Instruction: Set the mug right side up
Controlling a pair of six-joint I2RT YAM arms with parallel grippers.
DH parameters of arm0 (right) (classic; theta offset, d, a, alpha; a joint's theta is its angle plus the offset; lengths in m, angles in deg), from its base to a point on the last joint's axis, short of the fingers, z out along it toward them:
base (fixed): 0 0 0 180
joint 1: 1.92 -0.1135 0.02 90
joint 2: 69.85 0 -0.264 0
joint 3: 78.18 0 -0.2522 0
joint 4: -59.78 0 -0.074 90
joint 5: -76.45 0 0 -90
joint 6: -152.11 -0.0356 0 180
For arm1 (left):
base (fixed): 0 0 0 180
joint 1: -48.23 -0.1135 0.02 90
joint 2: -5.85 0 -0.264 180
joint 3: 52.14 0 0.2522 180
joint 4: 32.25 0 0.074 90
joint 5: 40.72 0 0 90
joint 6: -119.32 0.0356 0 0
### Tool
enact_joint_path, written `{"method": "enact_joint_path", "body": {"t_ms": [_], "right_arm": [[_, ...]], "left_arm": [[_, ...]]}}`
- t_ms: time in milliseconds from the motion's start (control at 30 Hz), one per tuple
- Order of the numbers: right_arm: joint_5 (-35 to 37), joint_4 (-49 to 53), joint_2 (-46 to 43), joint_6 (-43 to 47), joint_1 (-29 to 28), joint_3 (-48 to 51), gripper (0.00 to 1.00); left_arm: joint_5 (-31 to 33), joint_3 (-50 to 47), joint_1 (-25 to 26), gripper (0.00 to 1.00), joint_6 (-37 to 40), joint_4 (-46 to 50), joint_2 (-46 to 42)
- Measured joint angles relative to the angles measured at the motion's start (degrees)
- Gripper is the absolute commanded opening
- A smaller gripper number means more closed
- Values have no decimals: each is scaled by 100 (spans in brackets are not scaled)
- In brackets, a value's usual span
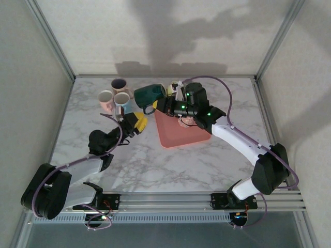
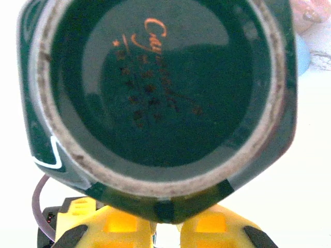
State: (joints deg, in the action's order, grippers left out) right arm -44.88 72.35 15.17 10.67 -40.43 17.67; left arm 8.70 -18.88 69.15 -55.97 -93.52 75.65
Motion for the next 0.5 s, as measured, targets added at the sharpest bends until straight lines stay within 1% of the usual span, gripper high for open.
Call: {"method": "enact_joint_path", "body": {"t_ms": [300, 400, 500], "right_arm": [[-28, -413, -103, -326, 7, 149, 0], [-111, -424, -125, -356, -7, 153, 0], [-192, -437, -129, -389, -13, 153, 0]], "left_arm": [[17, 254, 15, 60, -76, -216, 258], [37, 254, 44, 58, -144, -275, 393], [59, 267, 52, 53, -205, -343, 529]]}}
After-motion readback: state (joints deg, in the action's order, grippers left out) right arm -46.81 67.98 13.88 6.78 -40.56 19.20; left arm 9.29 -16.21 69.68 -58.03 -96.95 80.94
